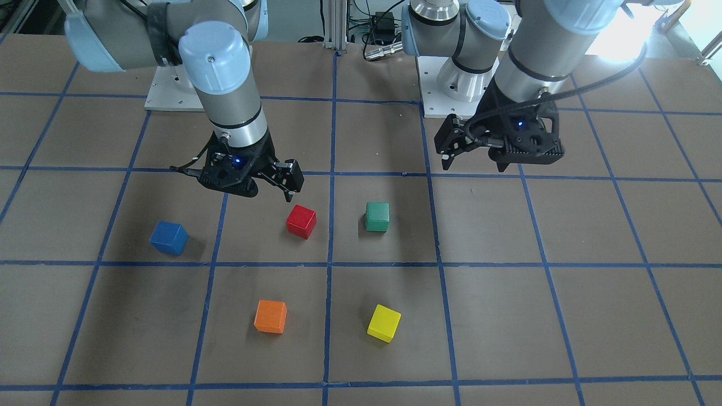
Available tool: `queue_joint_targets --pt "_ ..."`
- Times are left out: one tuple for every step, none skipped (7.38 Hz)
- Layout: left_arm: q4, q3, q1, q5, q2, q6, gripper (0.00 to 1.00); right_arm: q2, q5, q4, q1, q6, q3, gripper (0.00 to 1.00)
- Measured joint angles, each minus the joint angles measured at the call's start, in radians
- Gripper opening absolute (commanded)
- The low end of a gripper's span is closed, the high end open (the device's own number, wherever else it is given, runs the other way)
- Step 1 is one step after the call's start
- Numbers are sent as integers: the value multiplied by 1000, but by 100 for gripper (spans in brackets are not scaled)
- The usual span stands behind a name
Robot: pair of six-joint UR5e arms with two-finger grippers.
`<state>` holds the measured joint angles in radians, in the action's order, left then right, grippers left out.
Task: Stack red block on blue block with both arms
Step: 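Withdraw the left arm while the right gripper moves over the red cube, then lower the right gripper and grasp the red cube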
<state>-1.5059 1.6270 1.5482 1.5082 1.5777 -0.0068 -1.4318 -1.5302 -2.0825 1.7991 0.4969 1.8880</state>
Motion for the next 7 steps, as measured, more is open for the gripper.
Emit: queue_joint_targets --pt "-14 2 -19 0 -20 18 100 30 -5 -50 10 38 22 100" --pt "-23 5 -26 0 -32 32 100 63 -7 -80 18 77 31 100" --pt "-30 8 -28 0 -40 39 100 94 -8 -107 33 108 36 100" --pt "-36 11 -28 1 -45 42 100 118 -9 -126 50 126 38 100" --pt "-38 13 -28 1 -47 43 100 143 -10 -143 68 147 38 100" --pt "-39 13 -28 1 -48 45 100 165 -13 -158 85 168 39 100" --pt "-38 13 -28 0 -48 47 100 185 -18 -170 95 179 41 100"
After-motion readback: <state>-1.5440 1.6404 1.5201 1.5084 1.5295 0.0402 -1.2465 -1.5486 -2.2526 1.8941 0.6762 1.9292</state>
